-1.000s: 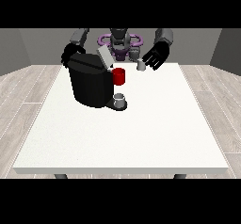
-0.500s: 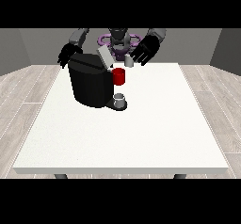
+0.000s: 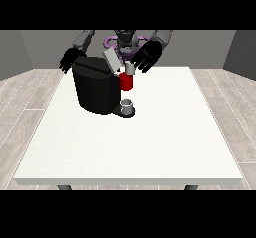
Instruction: Insert the coffee pod into the coffee machine and close the lid
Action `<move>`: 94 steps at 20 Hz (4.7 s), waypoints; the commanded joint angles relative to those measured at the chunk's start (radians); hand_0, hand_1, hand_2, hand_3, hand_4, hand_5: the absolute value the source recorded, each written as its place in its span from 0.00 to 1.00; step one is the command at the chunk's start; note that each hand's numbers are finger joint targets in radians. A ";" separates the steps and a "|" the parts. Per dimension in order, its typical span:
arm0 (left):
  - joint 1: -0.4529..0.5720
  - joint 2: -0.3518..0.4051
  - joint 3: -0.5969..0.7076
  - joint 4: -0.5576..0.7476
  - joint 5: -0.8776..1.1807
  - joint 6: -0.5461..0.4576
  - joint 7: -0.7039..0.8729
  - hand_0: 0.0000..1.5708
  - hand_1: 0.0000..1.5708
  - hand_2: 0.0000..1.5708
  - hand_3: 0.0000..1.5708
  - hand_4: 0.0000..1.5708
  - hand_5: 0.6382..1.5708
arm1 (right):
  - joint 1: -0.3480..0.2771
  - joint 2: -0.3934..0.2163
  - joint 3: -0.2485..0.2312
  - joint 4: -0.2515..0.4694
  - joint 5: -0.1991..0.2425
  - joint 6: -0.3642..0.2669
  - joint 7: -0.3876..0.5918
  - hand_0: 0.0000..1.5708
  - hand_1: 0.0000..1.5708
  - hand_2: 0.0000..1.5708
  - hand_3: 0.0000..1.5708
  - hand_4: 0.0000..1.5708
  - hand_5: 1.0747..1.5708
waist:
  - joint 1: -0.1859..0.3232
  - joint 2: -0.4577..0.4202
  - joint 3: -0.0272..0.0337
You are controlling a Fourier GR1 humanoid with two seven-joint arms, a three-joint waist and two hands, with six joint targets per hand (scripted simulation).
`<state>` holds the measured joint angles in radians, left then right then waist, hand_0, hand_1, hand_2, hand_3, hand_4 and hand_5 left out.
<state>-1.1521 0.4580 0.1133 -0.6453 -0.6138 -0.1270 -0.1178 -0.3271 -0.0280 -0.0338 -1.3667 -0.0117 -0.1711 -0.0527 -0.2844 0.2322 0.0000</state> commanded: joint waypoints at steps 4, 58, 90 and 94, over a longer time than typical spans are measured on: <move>-0.004 -0.048 -0.016 -0.001 -0.010 -0.016 0.021 0.83 0.83 0.84 0.78 0.32 1.00 | 0.027 0.005 -0.008 0.033 -0.016 0.018 -0.042 0.00 0.00 0.00 0.00 0.32 1.00 | 0.013 -0.011 0.0004; -0.034 -0.035 -0.079 0.021 -0.147 -0.079 -0.020 0.00 0.00 0.00 0.00 0.00 1.00 | -0.025 -0.031 -0.060 0.065 -0.035 0.001 -0.034 0.00 0.00 0.00 0.00 0.22 1.00 | 0.035 0.035 0.0007; 0.409 -0.311 0.244 0.002 0.267 -0.101 -0.159 0.00 0.00 0.00 0.00 0.00 1.00 | 0.211 -0.105 -0.030 -0.087 -0.086 0.141 0.009 0.00 0.00 0.00 0.00 0.16 1.00 | 0.262 -0.424 -0.0007; 0.454 -0.347 0.252 -0.022 0.309 -0.120 -0.112 0.00 0.00 0.00 0.00 0.14 1.00 | 0.187 -0.121 -0.009 -0.126 -0.056 0.134 0.049 0.00 0.00 0.00 0.00 0.03 1.00 | 0.300 -0.483 -0.0003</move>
<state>-0.7530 0.1350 0.3399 -0.6516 -0.3570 -0.2265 -0.2420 -0.1366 -0.1386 -0.0619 -1.4550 -0.0761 -0.0517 -0.0247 -0.0154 -0.1989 -0.0006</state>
